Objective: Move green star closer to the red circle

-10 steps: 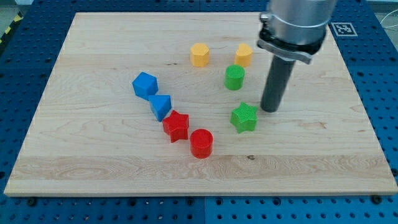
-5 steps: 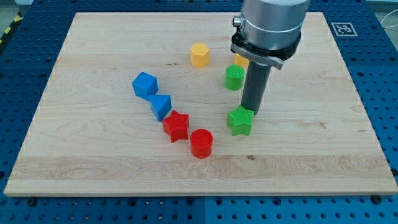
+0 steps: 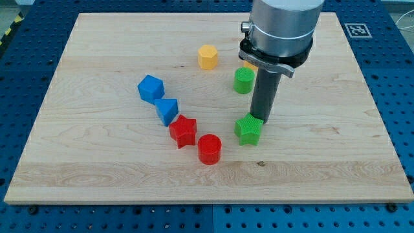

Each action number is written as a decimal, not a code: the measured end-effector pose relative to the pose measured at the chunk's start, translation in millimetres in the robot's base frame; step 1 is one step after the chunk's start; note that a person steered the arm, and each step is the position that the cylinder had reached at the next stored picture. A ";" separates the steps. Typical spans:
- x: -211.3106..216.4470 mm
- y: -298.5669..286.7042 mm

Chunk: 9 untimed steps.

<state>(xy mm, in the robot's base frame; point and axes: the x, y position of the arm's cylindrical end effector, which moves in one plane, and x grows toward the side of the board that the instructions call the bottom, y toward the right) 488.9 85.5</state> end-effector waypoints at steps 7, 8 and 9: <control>19.7 2.7; 19.7 -3.0; 19.7 -5.1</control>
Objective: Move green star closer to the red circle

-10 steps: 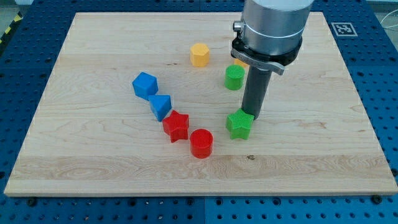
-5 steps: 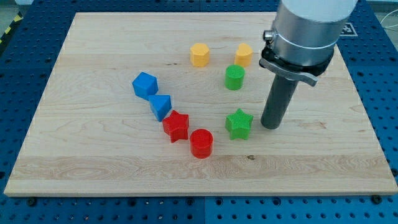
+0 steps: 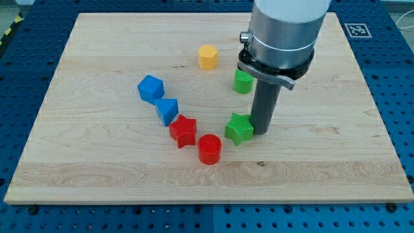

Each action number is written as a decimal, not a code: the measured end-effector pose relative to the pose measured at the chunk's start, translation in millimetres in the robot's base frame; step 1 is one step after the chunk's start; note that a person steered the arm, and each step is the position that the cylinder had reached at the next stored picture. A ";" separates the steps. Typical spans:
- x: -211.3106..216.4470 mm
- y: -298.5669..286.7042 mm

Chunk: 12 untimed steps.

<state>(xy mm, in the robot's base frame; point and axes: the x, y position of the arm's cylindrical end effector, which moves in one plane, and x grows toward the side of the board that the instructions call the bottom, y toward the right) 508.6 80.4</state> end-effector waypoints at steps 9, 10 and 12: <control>-14.7 10.3; -18.0 -11.1; -17.4 -14.1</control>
